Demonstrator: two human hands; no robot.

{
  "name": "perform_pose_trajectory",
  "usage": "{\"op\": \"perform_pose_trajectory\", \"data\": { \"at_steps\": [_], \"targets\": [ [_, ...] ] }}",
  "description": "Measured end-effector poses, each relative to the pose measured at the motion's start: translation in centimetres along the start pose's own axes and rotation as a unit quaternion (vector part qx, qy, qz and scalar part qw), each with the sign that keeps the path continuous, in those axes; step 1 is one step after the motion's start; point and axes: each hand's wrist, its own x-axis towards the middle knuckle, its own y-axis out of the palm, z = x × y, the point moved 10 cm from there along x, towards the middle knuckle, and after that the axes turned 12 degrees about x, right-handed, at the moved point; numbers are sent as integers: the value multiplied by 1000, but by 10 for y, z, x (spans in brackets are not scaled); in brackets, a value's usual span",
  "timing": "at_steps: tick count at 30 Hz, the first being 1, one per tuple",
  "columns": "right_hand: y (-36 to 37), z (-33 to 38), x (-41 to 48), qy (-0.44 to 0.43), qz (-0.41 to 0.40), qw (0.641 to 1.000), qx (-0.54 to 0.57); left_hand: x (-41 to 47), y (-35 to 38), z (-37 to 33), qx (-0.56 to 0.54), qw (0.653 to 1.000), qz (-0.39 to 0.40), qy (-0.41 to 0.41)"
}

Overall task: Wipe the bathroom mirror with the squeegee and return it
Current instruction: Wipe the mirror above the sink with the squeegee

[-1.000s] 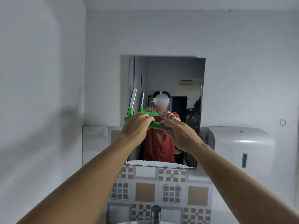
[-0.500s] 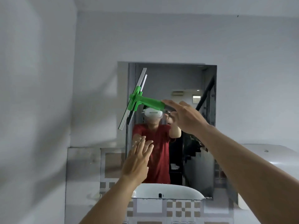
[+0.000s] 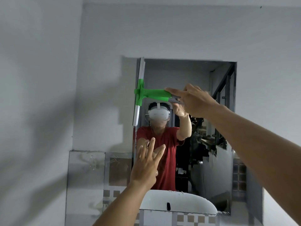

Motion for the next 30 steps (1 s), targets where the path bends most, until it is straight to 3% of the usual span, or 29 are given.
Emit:
{"op": "perform_pose_trajectory", "data": {
  "at_steps": [5,10,21,30],
  "targets": [
    [-4,1,9,-4,29,999,-37,2,0,1,11,1000,-3,5],
    [-12,7,12,-20,37,997,-61,14,-16,14,-8,996,-85,-12],
    [-21,4,14,-30,35,995,-84,24,-16,21,-7,998,-59,-23],
    [-45,-60,-11,16,22,997,-74,23,-22,21,-11,997,-65,-27]
  ]
}}
